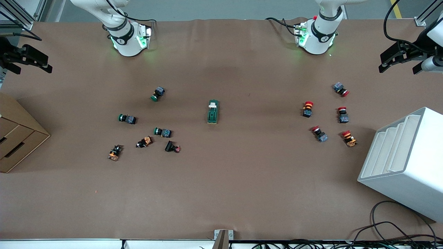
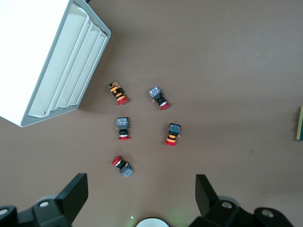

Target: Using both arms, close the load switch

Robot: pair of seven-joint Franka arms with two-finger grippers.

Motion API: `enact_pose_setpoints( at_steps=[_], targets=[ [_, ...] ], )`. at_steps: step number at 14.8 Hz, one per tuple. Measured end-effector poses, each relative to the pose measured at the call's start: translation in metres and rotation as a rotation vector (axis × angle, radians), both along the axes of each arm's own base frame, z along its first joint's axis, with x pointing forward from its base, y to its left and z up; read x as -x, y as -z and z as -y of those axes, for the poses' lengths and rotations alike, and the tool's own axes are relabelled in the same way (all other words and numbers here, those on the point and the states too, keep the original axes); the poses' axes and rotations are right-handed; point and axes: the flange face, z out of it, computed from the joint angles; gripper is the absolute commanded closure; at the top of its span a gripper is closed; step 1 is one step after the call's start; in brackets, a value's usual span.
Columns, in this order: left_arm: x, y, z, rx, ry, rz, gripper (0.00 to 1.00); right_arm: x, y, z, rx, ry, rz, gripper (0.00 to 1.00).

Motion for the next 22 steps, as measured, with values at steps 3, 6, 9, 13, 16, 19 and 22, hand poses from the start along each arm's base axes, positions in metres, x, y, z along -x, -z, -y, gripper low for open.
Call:
enact_pose_setpoints(
  at_steps=[3, 6, 9, 13, 16, 19, 22],
  targets=[
    [0.000, 0.000, 0.001, 0.000, 0.002, 0.001, 0.00, 0.001, 0.000, 0.000, 0.000, 0.004, -0.006, 0.00],
    [-0.005, -0.005, 0.003, 0.003, 0.007, 0.014, 0.00, 0.001, 0.001, 0.000, 0.002, 0.026, -0.010, 0.00],
    [-0.010, -0.005, 0.030, 0.005, 0.032, 0.017, 0.00, 0.001, 0.000, -0.002, 0.003, 0.025, -0.009, 0.00],
    [0.001, 0.002, 0.125, 0.011, -0.051, 0.026, 0.00, 0.001, 0.000, -0.003, 0.003, 0.023, -0.007, 0.00],
    [0.018, 0.013, 0.208, 0.035, -0.088, 0.043, 0.00, 0.000, 0.000, -0.003, 0.001, 0.004, -0.002, 0.00],
    [0.038, 0.036, 0.266, 0.027, -0.164, 0.027, 0.00, 0.000, 0.000, -0.003, 0.000, -0.006, -0.002, 0.00],
    [0.067, 0.062, 0.318, -0.009, -0.209, 0.047, 0.00, 0.000, -0.002, -0.002, 0.000, -0.005, 0.002, 0.00]
  ],
)
